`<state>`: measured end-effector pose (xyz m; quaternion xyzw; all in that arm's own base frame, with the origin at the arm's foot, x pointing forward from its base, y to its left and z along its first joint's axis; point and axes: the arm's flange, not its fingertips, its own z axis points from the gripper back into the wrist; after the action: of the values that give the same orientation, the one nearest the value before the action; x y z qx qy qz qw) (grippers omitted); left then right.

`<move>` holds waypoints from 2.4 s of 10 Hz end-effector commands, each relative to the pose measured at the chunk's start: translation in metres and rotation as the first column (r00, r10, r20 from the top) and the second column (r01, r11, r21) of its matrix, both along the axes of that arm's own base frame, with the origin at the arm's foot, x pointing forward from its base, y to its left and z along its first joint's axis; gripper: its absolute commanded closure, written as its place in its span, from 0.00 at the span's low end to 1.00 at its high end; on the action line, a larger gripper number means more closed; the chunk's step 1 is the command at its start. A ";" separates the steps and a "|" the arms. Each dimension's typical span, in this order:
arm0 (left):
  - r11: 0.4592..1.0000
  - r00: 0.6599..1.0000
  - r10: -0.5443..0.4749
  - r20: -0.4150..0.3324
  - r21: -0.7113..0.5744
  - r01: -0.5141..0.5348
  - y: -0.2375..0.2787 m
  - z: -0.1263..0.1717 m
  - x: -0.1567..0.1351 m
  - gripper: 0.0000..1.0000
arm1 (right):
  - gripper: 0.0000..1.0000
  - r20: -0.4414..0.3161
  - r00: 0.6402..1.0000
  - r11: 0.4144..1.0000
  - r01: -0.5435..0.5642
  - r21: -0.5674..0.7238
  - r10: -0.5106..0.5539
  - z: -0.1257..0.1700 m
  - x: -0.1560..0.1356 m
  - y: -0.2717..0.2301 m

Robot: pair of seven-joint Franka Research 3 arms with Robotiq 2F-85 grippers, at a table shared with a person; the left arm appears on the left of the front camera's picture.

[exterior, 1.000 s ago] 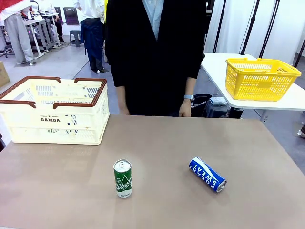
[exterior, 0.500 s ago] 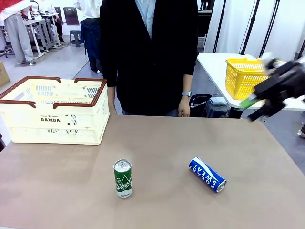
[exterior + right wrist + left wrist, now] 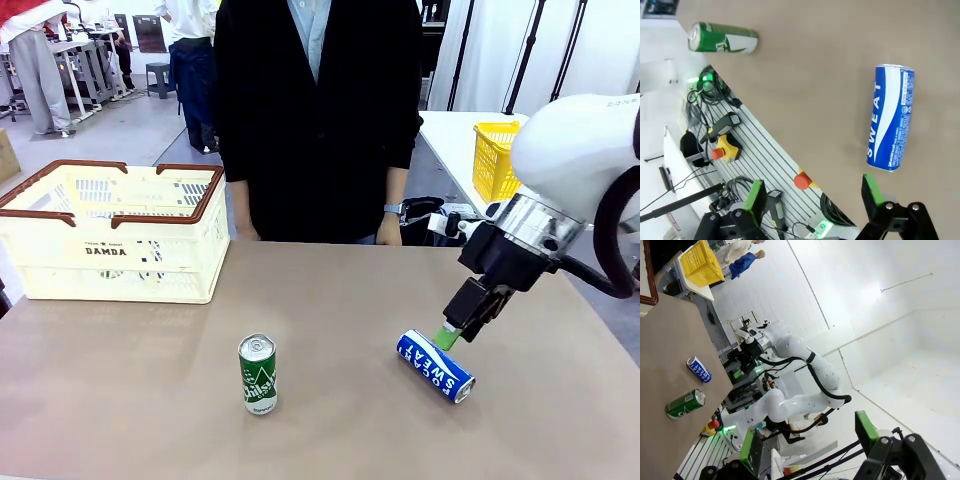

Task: Place the drinks into the Shopping basket.
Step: Pick up one drink and place it into the Shopping basket.

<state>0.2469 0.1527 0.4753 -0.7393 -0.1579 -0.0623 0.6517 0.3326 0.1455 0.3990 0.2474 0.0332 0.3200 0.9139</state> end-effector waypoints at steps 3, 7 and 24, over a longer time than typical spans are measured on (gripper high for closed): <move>1.000 1.000 0.004 0.014 -0.026 -0.004 0.000 0.003 -0.001 0.00 | 0.00 0.024 1.000 1.000 0.010 -0.013 -0.009 0.006 0.000 0.007; 1.000 1.000 0.004 0.014 -0.026 -0.004 0.000 0.003 -0.001 0.00 | 0.00 0.087 0.941 0.910 0.340 -0.236 -0.328 -0.012 0.010 0.019; 1.000 1.000 0.004 0.014 -0.026 -0.004 0.000 0.003 -0.001 0.00 | 0.00 0.253 0.965 0.958 0.001 -0.286 0.075 -0.062 0.040 0.042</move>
<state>0.2468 0.1529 0.4753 -0.7392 -0.1581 -0.0622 0.6517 0.3718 0.1835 0.3417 0.0695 -0.0438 0.3540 0.9316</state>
